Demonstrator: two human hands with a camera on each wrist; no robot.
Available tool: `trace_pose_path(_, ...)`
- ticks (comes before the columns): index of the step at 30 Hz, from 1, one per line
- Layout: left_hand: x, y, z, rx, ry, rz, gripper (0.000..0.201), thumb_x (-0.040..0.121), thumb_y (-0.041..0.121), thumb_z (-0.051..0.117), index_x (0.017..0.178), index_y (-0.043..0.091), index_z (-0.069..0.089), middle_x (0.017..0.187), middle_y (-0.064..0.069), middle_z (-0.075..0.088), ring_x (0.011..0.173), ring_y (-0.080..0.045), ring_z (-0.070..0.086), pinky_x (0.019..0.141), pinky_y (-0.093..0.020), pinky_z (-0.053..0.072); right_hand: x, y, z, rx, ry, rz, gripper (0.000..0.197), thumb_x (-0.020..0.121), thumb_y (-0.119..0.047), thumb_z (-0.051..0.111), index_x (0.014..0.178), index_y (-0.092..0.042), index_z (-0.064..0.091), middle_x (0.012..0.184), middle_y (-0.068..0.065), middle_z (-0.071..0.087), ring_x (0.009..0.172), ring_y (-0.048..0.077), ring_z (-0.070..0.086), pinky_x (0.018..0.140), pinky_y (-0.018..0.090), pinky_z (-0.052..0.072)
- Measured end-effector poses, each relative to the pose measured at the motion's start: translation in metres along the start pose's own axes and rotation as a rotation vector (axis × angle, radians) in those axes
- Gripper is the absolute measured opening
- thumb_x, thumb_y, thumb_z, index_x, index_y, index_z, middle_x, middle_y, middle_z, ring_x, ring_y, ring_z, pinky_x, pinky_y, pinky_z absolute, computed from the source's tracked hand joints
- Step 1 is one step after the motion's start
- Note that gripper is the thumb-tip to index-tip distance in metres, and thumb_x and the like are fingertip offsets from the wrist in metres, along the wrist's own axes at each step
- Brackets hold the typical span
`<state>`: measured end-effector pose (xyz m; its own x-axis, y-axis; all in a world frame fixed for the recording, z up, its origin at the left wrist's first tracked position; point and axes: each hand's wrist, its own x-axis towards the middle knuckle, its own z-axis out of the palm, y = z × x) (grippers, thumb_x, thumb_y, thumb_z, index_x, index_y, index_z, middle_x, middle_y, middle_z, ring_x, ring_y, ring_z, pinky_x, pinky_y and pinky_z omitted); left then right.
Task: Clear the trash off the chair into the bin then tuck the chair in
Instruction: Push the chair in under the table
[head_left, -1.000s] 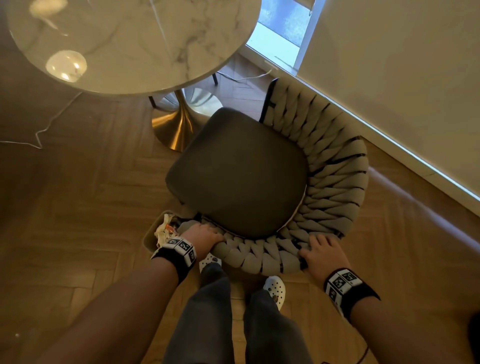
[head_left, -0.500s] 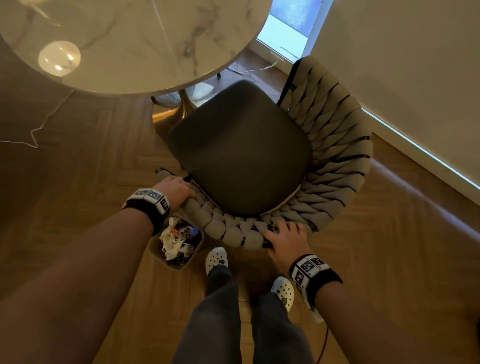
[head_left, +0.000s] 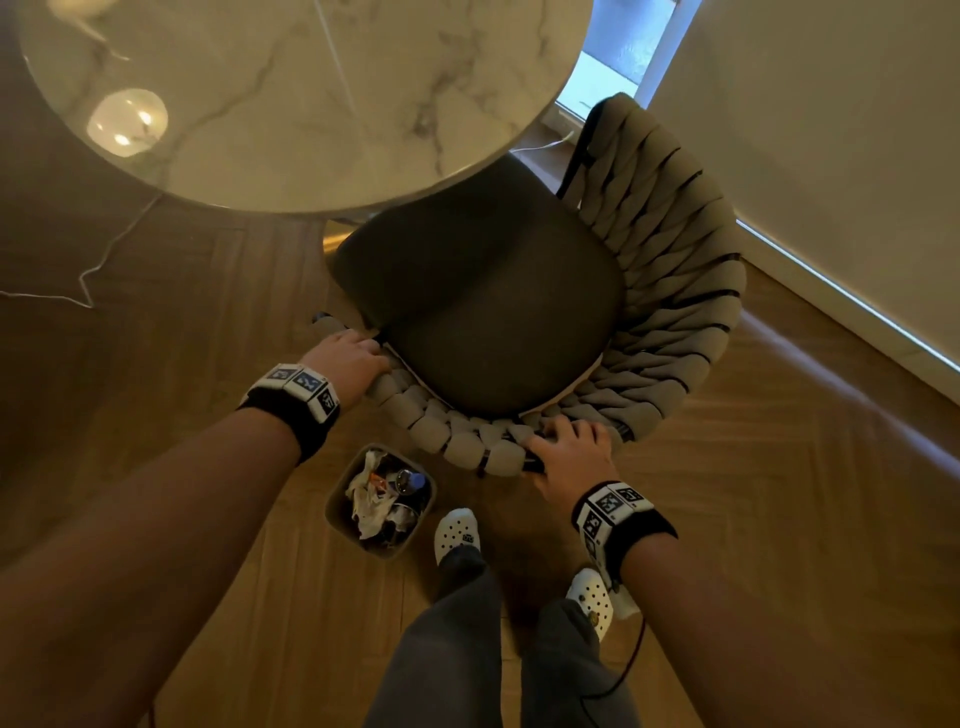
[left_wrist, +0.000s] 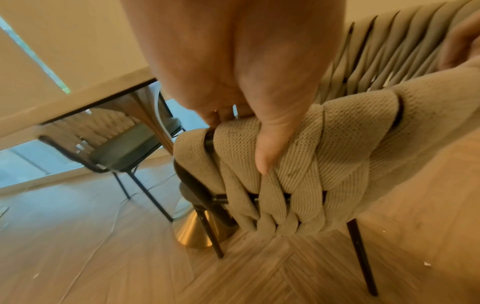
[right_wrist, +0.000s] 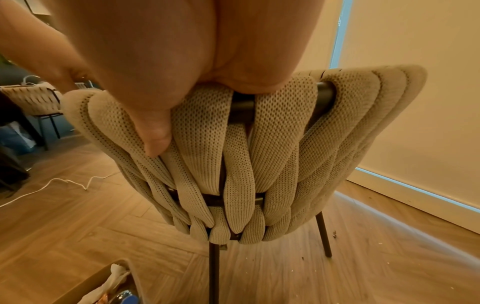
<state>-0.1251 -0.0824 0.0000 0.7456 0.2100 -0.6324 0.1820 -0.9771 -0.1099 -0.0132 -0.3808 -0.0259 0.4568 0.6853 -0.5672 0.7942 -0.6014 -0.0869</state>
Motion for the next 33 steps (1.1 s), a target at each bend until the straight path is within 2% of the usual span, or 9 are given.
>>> trace_pose_path(3, -0.008, 0.019, -0.001, 0.004, -0.003, 0.012, 0.054, 0.094, 0.03, 0.059, 0.145, 0.031, 0.041, 0.146, -0.007, 0.044, 0.14, -0.031, 0.034, 0.116, -0.047, 0.026, -0.002, 0.003, -0.006, 0.037, -0.009, -0.02, 0.056, 0.086, -0.052, 0.053, 0.139, -0.039, 0.039, 0.14, 0.008, 0.042, 0.13, 0.033, 0.036, 0.112, 0.049, 0.02)
trace_pose_path(5, -0.012, 0.041, -0.001, -0.019, -0.008, 0.075, 0.061, 0.09, 0.036, 0.064, 0.145, 0.032, 0.04, 0.145, -0.006, 0.046, 0.138, -0.03, 0.037, 0.117, -0.049, 0.023, -0.005, 0.013, -0.014, 0.035, -0.026, -0.064, 0.064, 0.083, -0.058, 0.056, 0.141, -0.039, 0.035, 0.143, 0.006, 0.041, 0.133, 0.03, 0.035, 0.112, 0.047, 0.022)
trace_pose_path(10, -0.014, 0.111, -0.002, -0.191, -0.023, 0.249, 0.068, 0.088, 0.048, 0.065, 0.147, 0.03, 0.038, 0.144, -0.004, 0.045, 0.13, -0.026, 0.044, 0.109, -0.044, 0.038, -0.013, 0.073, -0.033, -0.111, 0.032, -0.06, 0.076, 0.077, -0.069, 0.056, 0.143, -0.036, 0.035, 0.146, 0.001, 0.041, 0.137, 0.026, 0.034, 0.118, 0.045, 0.014)
trace_pose_path(14, -0.009, 0.154, 0.009, -0.255, 0.005, 0.2, 0.065, 0.092, 0.052, 0.056, 0.148, 0.027, 0.033, 0.144, -0.005, 0.05, 0.129, -0.027, 0.048, 0.109, -0.045, 0.035, -0.006, 0.117, -0.034, -0.249, 0.051, -0.08, 0.084, 0.07, -0.08, 0.051, 0.14, -0.035, 0.038, 0.146, 0.003, 0.041, 0.139, 0.028, 0.031, 0.119, 0.051, 0.01)
trace_pose_path(17, -0.007, 0.152, 0.013, -0.248, 0.041, 0.202, 0.057, 0.095, 0.051, 0.052, 0.145, 0.029, 0.036, 0.141, -0.004, 0.053, 0.127, -0.027, 0.052, 0.107, -0.045, 0.036, 0.006, 0.123, -0.029, -0.267, 0.042, -0.07, 0.09, 0.066, -0.078, 0.059, 0.14, -0.03, 0.04, 0.143, 0.008, 0.041, 0.137, 0.032, 0.03, 0.118, 0.052, 0.008)
trace_pose_path(22, -0.009, 0.131, 0.007, -0.223, 0.03, 0.172, 0.057, 0.097, 0.048, 0.051, 0.148, 0.03, 0.034, 0.145, -0.004, 0.05, 0.13, -0.027, 0.047, 0.108, -0.044, 0.033, 0.024, 0.109, -0.022, -0.209, 0.108, -0.073, 0.088, 0.064, -0.07, 0.069, 0.134, -0.023, 0.048, 0.134, 0.014, 0.049, 0.13, 0.037, 0.037, 0.117, 0.054, 0.01)
trace_pose_path(27, -0.002, 0.1, 0.002, -0.197, 0.022, 0.151, 0.059, 0.097, 0.049, 0.049, 0.15, 0.033, 0.03, 0.147, -0.004, 0.048, 0.131, -0.028, 0.046, 0.109, -0.044, 0.032, 0.044, 0.093, -0.026, -0.142, 0.139, -0.074, 0.087, 0.064, -0.072, 0.067, 0.134, -0.027, 0.045, 0.135, 0.013, 0.045, 0.13, 0.037, 0.036, 0.116, 0.055, 0.007)
trace_pose_path(33, 0.002, 0.093, 0.0, -0.189, -0.01, 0.182, 0.061, 0.097, 0.05, 0.049, 0.151, 0.034, 0.026, 0.147, -0.003, 0.047, 0.131, -0.028, 0.045, 0.109, -0.045, 0.031, 0.052, 0.093, -0.031, -0.157, 0.099, -0.08, 0.092, 0.062, -0.079, 0.061, 0.136, -0.028, 0.042, 0.138, 0.012, 0.043, 0.131, 0.037, 0.033, 0.115, 0.055, 0.009)
